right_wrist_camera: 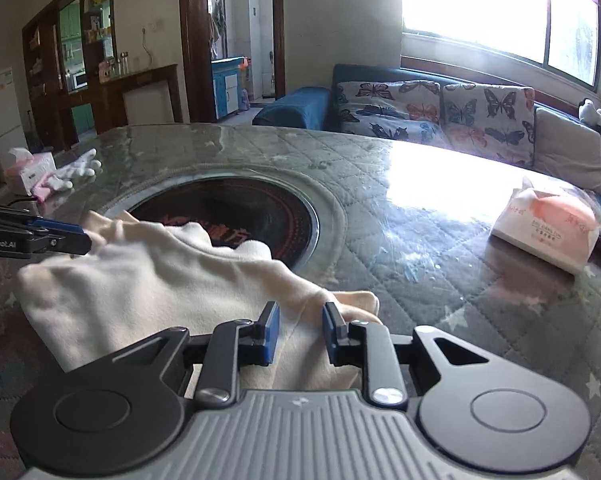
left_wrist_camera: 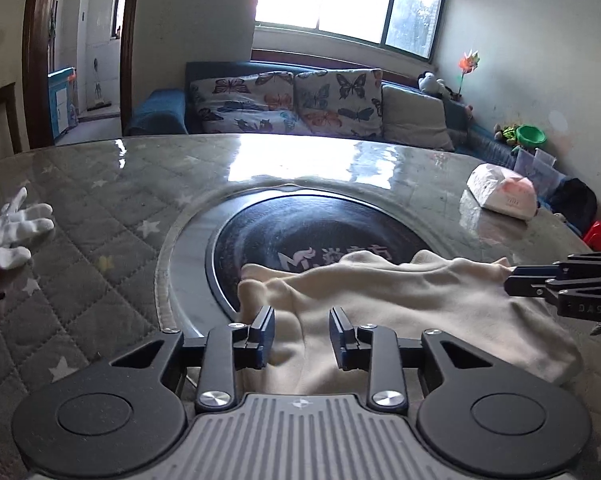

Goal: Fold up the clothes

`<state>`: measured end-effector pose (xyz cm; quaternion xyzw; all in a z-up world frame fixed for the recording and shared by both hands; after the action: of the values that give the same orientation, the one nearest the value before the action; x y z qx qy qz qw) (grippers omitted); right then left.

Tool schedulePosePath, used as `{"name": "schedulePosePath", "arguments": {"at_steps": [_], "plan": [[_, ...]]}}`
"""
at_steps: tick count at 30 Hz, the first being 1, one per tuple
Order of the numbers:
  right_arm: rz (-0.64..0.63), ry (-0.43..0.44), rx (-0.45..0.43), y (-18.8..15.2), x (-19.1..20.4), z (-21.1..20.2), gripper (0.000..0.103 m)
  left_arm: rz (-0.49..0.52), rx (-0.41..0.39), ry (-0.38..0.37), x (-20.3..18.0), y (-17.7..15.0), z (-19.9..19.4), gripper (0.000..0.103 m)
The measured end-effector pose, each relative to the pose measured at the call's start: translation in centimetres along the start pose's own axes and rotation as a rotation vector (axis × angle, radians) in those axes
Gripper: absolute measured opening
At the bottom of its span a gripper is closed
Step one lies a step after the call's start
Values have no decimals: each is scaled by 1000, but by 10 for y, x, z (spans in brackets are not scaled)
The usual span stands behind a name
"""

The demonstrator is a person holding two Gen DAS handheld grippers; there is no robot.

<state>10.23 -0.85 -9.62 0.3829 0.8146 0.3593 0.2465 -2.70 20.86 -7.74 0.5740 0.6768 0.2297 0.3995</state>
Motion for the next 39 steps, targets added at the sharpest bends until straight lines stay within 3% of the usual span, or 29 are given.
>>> {"name": "schedulePosePath", "arguments": {"at_steps": [4, 8, 13, 18, 20, 24, 29, 39], "plan": [[8, -15, 23, -2, -3, 8, 24, -1, 14, 15, 3, 1, 4, 34], [-4, -11, -9, 2, 1, -5, 31, -2, 16, 26, 4, 3, 3, 50], [-40, 26, -49, 9, 17, -23, 40, -25, 12, 36, 7, 4, -3, 57], [-32, 63, -48, 1, 31, -30, 42, -44, 14, 50, 10, 1, -8, 61], [-48, 58, -30, -8, 36, -28, 42, -39, 19, 63, 11, -2, -9, 68], [-77, 39, -11, -21, 40, -28, 43, -34, 36, 73, 12, -10, -10, 70], [-103, 48, -44, -10, 51, -40, 45, -38, 44, 72, 15, -16, -13, 70], [-285, 214, -67, 4, 136, -51, 45, -91, 38, 99, 33, -9, -24, 71]]}}
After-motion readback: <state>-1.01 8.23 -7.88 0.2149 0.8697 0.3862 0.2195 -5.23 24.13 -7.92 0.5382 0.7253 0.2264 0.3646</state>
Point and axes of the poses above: each gripper's, at about its wrist camera, not at the fingertips, and z roughly the way its jaws point, x to its left, y to its top, the point moved 7 cm from there along z, roughly the way its jaws point, and after that the axes turned 13 degrees about -y, right-handed, at the moved point
